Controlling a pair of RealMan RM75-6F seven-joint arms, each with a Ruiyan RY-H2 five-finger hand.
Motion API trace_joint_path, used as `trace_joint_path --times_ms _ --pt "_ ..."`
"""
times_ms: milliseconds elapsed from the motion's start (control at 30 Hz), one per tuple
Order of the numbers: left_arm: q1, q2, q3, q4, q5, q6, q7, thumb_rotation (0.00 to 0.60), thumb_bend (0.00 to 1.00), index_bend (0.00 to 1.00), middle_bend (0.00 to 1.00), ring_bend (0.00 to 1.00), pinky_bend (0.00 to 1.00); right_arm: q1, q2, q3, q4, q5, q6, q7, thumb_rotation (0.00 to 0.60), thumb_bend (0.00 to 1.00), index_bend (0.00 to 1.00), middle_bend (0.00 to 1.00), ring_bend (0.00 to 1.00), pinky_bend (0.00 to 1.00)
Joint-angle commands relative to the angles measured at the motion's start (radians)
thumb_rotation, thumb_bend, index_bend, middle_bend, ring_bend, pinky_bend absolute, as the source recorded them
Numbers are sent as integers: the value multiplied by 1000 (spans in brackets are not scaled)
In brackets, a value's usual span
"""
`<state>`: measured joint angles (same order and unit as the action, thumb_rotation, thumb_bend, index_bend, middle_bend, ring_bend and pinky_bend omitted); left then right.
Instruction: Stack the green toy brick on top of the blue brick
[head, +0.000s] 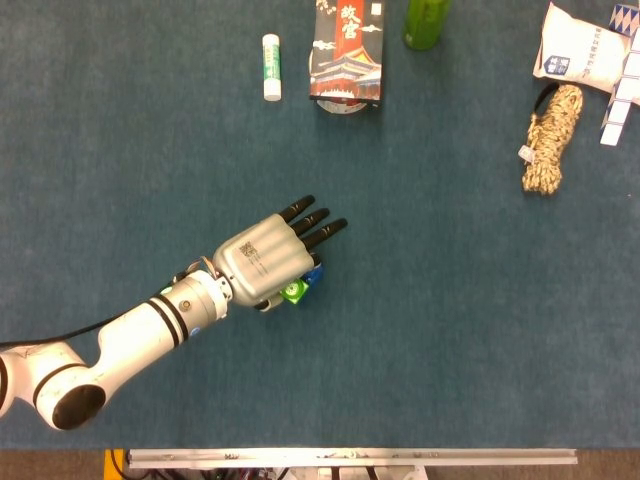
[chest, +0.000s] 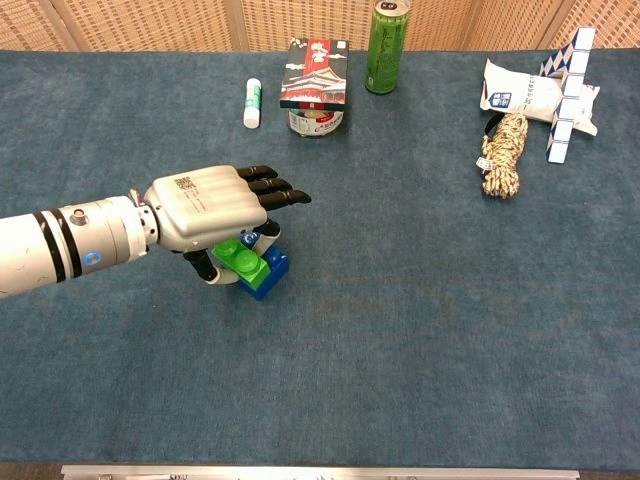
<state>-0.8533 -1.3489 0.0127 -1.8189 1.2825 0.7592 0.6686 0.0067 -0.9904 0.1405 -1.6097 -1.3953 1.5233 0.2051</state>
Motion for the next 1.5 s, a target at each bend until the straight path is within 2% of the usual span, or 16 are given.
trace_joint_path --times_ms 33,1167,1500 --pt "-4 -2 1 5 -8 -3 -14 600 262 546 0 0 0 0 0 1 1 1 0 1 600 628 170 259 149 242" --pt "-11 -32 20 66 -11 -10 -190 600 262 544 0 0 0 2 1 10 10 22 -13 7 600 628 169 259 149 242" --pt "-3 13 29 17 -5 15 -179 600 262 291 0 0 0 2 0 9 9 19 -13 4 600 628 169 259 149 242"
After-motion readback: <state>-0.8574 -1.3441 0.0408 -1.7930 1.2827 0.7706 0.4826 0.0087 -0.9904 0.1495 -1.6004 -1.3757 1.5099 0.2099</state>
